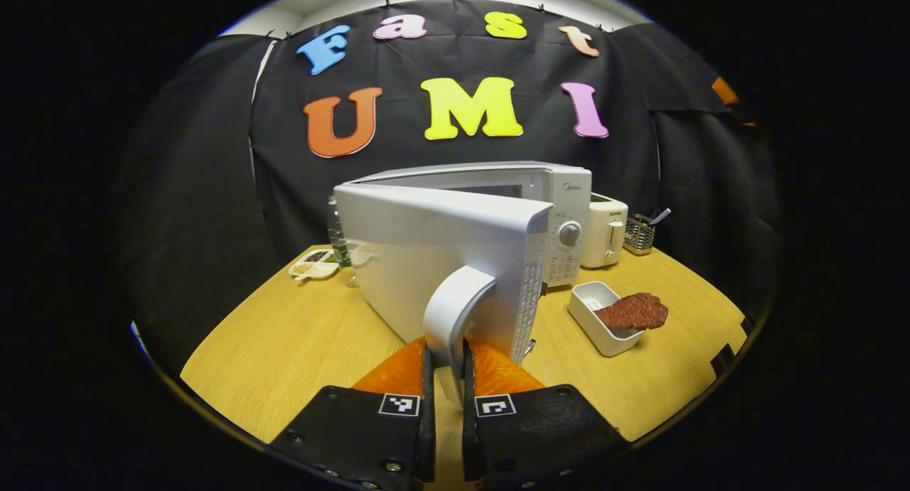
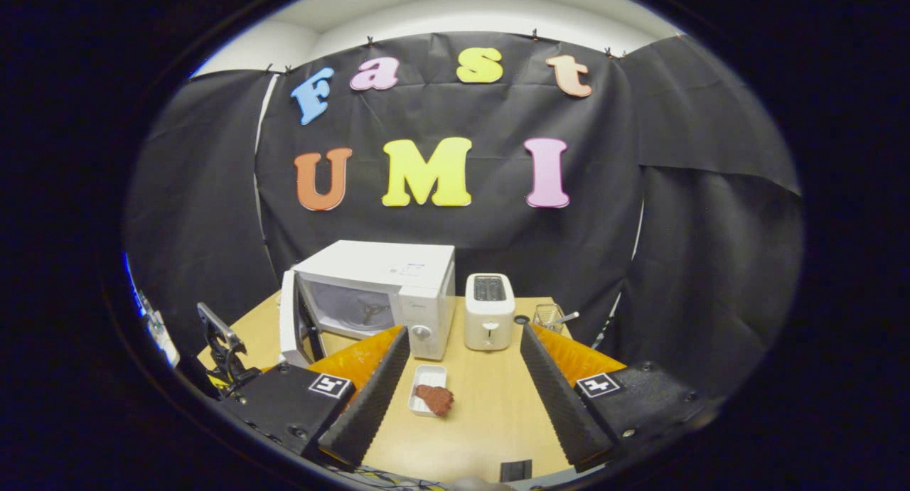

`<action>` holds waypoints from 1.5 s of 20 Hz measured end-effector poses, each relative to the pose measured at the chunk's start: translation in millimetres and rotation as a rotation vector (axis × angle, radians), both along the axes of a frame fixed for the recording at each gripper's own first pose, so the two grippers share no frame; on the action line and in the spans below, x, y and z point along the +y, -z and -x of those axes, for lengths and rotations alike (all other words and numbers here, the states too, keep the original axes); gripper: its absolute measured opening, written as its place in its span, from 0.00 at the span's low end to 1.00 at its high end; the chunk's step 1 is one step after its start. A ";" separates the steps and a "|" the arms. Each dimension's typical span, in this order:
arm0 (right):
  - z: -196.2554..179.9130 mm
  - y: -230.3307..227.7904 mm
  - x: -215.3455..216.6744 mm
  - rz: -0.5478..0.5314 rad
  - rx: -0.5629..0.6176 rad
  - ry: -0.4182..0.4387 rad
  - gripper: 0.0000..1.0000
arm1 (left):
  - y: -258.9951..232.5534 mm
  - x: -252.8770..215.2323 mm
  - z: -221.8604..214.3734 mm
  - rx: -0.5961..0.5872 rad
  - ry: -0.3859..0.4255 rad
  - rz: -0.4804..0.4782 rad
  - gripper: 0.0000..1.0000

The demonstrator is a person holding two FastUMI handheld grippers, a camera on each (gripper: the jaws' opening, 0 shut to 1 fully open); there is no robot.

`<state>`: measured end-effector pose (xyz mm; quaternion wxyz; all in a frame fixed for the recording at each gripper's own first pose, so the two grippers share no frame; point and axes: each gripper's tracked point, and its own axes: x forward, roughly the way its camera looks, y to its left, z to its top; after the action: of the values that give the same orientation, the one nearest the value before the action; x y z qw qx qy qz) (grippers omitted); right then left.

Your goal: Open the microwave oven with the left hand, put the food in, and close the microwave oven.

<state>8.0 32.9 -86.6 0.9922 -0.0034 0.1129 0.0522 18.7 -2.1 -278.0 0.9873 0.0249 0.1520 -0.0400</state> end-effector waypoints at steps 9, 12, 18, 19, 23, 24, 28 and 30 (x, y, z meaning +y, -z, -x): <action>16.4 -0.7 53.0 -0.011 -0.006 -0.071 1.00 | 10.0 78.9 30.0 0.025 -0.085 0.003 0.14; 20.0 0.9 62.3 -0.010 -0.005 -0.084 1.00 | 11.1 88.6 32.3 0.031 -0.080 0.040 0.15; 24.0 9.9 73.3 -0.001 0.011 -0.097 1.00 | 12.1 122.9 34.8 0.019 -0.081 0.038 0.75; 24.1 10.0 76.2 -0.001 0.016 -0.101 1.00 | 11.1 128.5 35.4 0.016 -0.089 0.036 0.79; 24.3 19.1 83.8 0.004 0.037 -0.115 1.00 | 13.0 143.1 38.6 0.031 -0.090 0.038 0.99; 25.3 22.4 85.7 0.005 0.042 -0.118 1.00 | 12.4 146.5 39.2 0.028 -0.087 0.039 0.98; 29.1 26.1 94.2 0.003 0.049 -0.132 1.00 | 6.6 150.6 48.7 0.020 -0.067 0.051 0.96; 29.9 27.7 96.3 0.000 0.050 -0.134 1.00 | -1.0 162.9 56.7 -0.019 -0.060 -0.022 0.96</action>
<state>-21.9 129.2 -114.3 0.9834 -0.0098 0.1371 0.1185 -38.0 160.7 -277.0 0.9891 0.0313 0.1436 -0.0084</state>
